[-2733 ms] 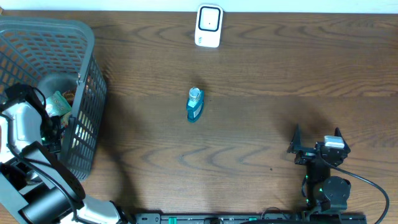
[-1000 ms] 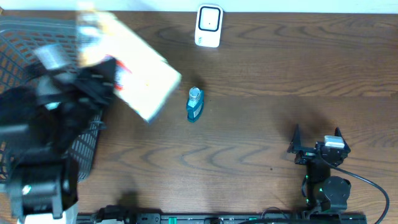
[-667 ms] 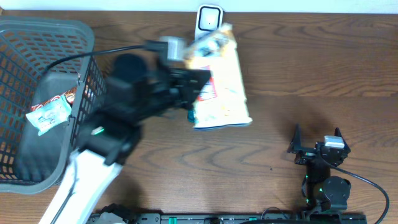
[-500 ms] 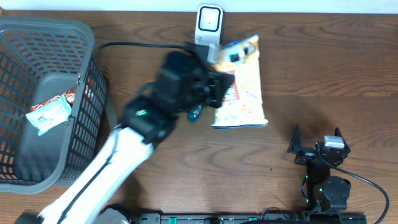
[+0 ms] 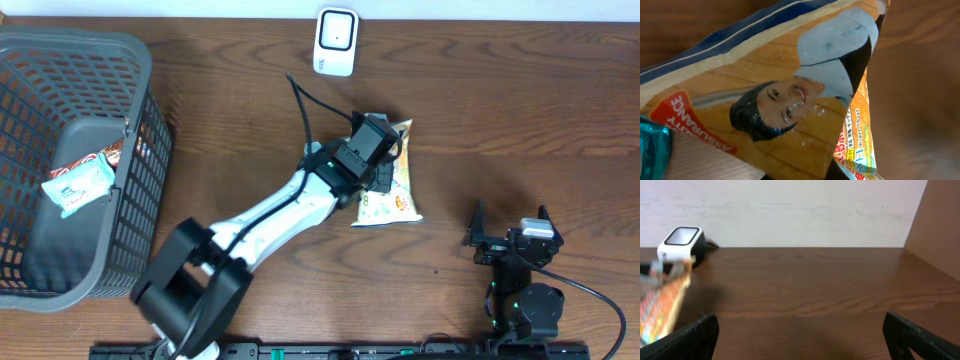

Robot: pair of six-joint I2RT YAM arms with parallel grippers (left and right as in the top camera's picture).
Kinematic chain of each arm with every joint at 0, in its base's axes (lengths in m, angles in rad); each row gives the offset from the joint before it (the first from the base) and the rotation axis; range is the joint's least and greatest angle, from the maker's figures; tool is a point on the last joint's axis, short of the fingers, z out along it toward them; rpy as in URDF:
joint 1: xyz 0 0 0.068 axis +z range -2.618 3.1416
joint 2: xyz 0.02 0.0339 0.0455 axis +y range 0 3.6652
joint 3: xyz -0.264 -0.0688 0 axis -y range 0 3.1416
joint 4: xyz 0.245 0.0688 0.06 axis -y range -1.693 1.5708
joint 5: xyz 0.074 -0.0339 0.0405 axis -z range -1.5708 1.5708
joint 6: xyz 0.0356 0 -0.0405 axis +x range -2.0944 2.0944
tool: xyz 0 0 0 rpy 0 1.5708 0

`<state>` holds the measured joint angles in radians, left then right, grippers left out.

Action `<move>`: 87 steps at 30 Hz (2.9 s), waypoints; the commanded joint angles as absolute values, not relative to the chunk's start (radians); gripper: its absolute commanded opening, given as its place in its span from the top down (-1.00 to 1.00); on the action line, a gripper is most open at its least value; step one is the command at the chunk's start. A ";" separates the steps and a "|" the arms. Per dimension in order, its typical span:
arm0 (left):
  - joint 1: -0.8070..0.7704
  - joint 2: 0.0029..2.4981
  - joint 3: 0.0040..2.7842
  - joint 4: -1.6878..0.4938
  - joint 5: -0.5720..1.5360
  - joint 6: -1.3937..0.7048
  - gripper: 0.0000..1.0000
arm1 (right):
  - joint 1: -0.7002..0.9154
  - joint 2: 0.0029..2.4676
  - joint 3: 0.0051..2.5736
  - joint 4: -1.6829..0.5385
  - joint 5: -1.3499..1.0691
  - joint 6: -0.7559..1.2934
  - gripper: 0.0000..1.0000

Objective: Scan the item barcode
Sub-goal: 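Carry the orange pack right of the bottle and release it, then reach the left gripper back into the basket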

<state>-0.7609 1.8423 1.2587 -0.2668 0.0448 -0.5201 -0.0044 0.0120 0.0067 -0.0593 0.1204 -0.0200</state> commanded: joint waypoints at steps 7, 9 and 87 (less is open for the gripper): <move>-0.774 1.832 1.272 -0.282 -0.001 -0.524 -0.71 | 0.001 0.007 0.006 -0.063 0.121 -0.035 -0.98; -0.783 1.803 1.280 -0.292 -0.001 -0.511 -0.72 | 0.001 0.007 0.006 -0.063 0.121 -0.035 -0.99; 0.570 1.908 1.352 -0.778 -0.138 -1.165 -0.96 | 0.001 0.007 0.006 -0.063 0.121 -0.035 -0.98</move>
